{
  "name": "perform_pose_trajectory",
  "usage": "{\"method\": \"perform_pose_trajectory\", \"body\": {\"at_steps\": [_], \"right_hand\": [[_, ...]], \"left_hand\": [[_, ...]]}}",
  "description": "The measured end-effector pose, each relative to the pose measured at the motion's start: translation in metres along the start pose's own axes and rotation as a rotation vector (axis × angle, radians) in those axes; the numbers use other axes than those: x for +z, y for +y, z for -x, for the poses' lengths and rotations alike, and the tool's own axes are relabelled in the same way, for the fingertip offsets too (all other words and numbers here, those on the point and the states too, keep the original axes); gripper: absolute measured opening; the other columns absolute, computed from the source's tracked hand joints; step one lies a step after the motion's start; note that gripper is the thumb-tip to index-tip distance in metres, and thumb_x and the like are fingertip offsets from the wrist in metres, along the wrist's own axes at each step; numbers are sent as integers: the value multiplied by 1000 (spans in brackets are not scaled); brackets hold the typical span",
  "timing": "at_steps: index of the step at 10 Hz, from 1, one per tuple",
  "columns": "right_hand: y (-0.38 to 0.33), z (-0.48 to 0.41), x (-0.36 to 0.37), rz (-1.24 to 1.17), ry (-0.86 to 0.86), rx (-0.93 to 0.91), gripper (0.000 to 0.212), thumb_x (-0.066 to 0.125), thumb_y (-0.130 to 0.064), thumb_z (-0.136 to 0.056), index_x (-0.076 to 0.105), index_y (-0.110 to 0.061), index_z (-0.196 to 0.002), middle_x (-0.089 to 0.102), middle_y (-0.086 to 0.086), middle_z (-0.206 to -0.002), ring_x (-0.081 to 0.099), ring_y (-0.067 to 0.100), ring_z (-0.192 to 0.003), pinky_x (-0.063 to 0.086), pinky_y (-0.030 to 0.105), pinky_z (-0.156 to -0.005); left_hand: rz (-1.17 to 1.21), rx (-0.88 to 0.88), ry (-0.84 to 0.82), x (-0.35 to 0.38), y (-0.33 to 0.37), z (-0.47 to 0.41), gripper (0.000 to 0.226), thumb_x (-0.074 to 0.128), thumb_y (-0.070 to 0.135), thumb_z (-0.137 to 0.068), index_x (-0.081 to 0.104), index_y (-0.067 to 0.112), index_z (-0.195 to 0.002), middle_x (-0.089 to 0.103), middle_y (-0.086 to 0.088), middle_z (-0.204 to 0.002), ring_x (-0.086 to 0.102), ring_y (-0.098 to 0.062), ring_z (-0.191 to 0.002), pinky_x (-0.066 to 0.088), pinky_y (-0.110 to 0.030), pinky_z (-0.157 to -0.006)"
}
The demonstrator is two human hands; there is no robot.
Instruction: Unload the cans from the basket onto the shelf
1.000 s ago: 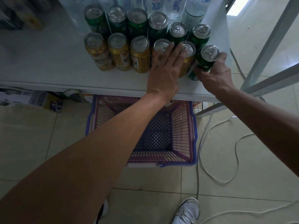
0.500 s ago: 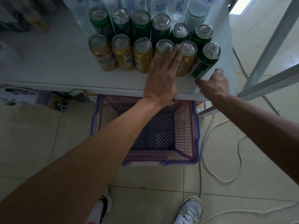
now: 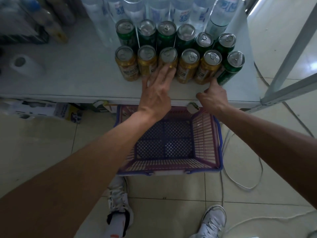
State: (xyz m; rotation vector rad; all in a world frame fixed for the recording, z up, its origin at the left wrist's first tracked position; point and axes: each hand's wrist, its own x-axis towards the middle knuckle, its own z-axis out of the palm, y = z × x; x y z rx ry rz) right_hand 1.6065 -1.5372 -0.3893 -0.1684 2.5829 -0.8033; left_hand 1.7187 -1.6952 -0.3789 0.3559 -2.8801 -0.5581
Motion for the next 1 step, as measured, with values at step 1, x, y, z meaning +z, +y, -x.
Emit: {"method": "perform_pose_trajectory", "body": {"at_steps": [1], "right_hand": [[-10, 9, 6, 47, -24, 23, 64, 66, -19, -91, 36, -19, -148, 55, 16, -135, 56, 35, -120, 46, 37, -102]], "left_hand": [[12, -6, -53, -5, -2, 11, 83, 59, -4, -78, 32, 14, -154, 23, -2, -164, 26, -20, -149, 23, -49, -117]]}}
